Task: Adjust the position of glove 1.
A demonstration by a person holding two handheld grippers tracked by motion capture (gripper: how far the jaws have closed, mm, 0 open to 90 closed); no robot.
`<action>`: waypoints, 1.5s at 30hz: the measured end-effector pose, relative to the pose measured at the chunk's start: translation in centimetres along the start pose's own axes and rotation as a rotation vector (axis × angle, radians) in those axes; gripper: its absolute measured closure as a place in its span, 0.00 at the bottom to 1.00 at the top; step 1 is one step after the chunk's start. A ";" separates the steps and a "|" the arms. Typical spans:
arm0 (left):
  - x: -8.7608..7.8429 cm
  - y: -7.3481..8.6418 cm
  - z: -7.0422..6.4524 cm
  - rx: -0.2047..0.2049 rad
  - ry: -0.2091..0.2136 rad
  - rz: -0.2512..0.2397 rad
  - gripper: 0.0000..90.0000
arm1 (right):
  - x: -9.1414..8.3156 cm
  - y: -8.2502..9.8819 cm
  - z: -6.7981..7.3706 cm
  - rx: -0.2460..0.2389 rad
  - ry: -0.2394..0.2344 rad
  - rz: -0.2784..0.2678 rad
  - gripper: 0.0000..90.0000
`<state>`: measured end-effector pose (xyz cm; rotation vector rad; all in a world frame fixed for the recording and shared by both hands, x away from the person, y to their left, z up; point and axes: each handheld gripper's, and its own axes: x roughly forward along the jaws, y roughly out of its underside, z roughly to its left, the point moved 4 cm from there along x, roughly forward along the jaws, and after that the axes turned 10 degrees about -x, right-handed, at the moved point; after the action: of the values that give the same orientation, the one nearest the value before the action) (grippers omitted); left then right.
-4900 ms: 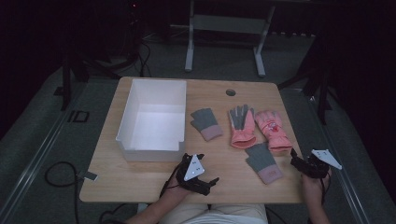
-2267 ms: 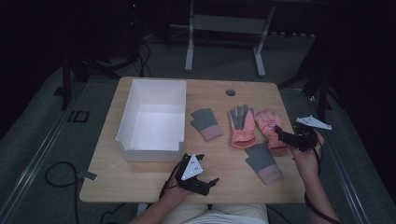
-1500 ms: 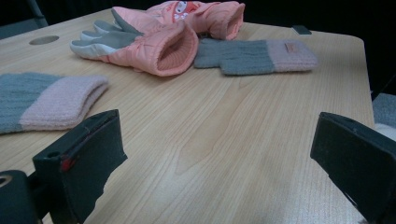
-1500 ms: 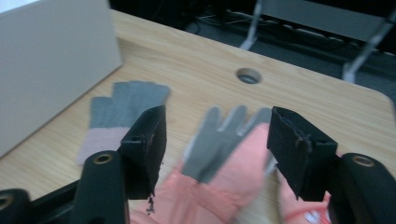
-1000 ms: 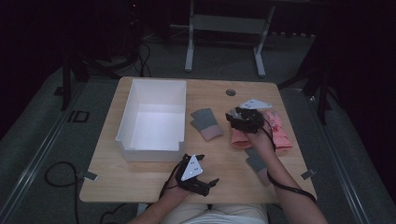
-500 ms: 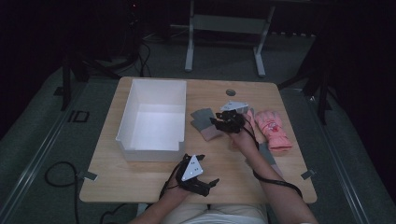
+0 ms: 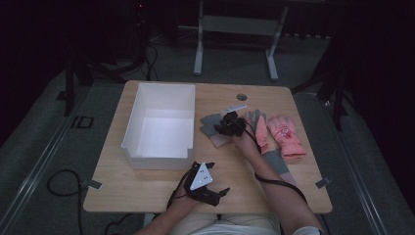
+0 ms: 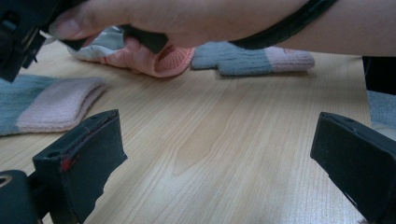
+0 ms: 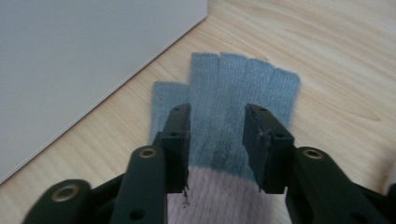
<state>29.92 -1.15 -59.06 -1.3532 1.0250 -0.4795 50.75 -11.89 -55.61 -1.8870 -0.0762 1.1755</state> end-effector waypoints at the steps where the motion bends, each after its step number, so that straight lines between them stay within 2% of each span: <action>1: 0.0 0.0 0.0 -0.001 0.000 0.001 0.03 | 0.4 0.0 -0.1 0.003 0.002 0.009 0.68; 5: 0.0 0.0 0.0 0.000 0.002 -0.001 0.03 | 1.6 0.2 -0.1 -0.021 0.010 0.048 0.68; 12: 0.0 0.0 -0.1 0.010 0.002 0.000 0.03 | 2.7 0.5 0.0 -0.030 0.012 0.106 0.71; 16: 0.0 0.0 -0.1 0.008 0.003 -0.001 0.03 | 3.0 0.6 0.0 -0.014 0.003 0.129 0.77; 17: 0.0 0.0 -0.1 0.009 0.002 0.000 0.03 | 3.1 0.5 0.1 -0.016 0.013 0.136 0.84; 19: 0.0 0.0 -0.1 0.005 0.002 0.000 0.03 | 3.1 0.4 0.2 -0.016 0.029 0.147 0.89; 20: 0.0 0.0 -0.1 0.005 0.002 0.000 0.03 | 3.1 0.4 0.2 -0.016 0.029 0.147 0.89; 21: 0.0 0.0 -0.1 0.005 0.002 -0.001 0.03 | 3.1 0.3 0.2 0.004 0.041 0.156 0.94; 24: 0.0 0.0 -0.1 0.008 0.002 0.000 0.03 | 3.0 0.1 0.3 0.025 0.055 0.155 0.95; 25: 0.0 0.0 -0.1 0.004 0.002 0.000 0.03 | 2.5 -0.1 0.3 0.045 0.078 0.143 0.95; 26: 0.0 0.0 -0.1 0.004 0.002 0.000 0.03 | 2.5 -0.1 0.3 0.045 0.078 0.143 0.95; 27: 0.0 0.0 -0.1 0.007 0.002 -0.001 0.03 | 1.5 -0.4 0.3 0.080 0.100 0.119 0.95; 29: 0.0 0.0 -0.1 0.009 0.000 -0.001 0.03 | 0.3 -0.8 0.4 0.117 0.112 0.092 0.95; 30: 0.0 0.0 -0.1 0.009 0.000 -0.001 0.03 | 0.3 -0.8 0.4 0.117 0.112 0.092 0.95; 31: 0.0 0.0 -0.1 0.009 0.000 -0.001 0.03 | -1.2 -1.2 0.7 0.155 0.134 0.061 0.95; 33: 0.0 0.0 -0.2 0.011 -0.001 -0.002 0.03 | -2.7 -1.5 1.1 0.190 0.150 0.034 0.95; 37: 0.0 0.0 -0.2 0.018 -0.003 -0.002 0.03 | -5.6 -1.7 2.3 0.243 0.186 -0.036 0.95; 39: 0.0 0.0 -0.2 0.019 -0.003 -0.005 0.03 | -6.8 -1.5 3.1 0.251 0.216 -0.061 0.95; 41: 0.0 0.0 -0.3 0.019 -0.006 -0.003 0.03 | -7.6 -1.1 3.8 0.280 0.236 -0.088 0.95; 42: 0.0 0.0 -0.3 0.019 -0.006 -0.003 0.03 | -7.6 -1.1 3.8 0.280 0.236 -0.088 0.95; 43: 0.0 0.0 -0.3 0.020 -0.005 -0.005 0.03 | -7.9 -0.6 4.3 0.311 0.240 -0.107 0.95; 45: 0.0 0.0 -0.3 0.022 -0.007 -0.007 0.03 | -7.7 0.0 4.6 0.336 0.243 -0.105 0.95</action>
<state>29.67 -1.31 -59.05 -1.3384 1.0075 -0.4897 43.06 -12.53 -50.99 -1.6896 0.1461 0.8236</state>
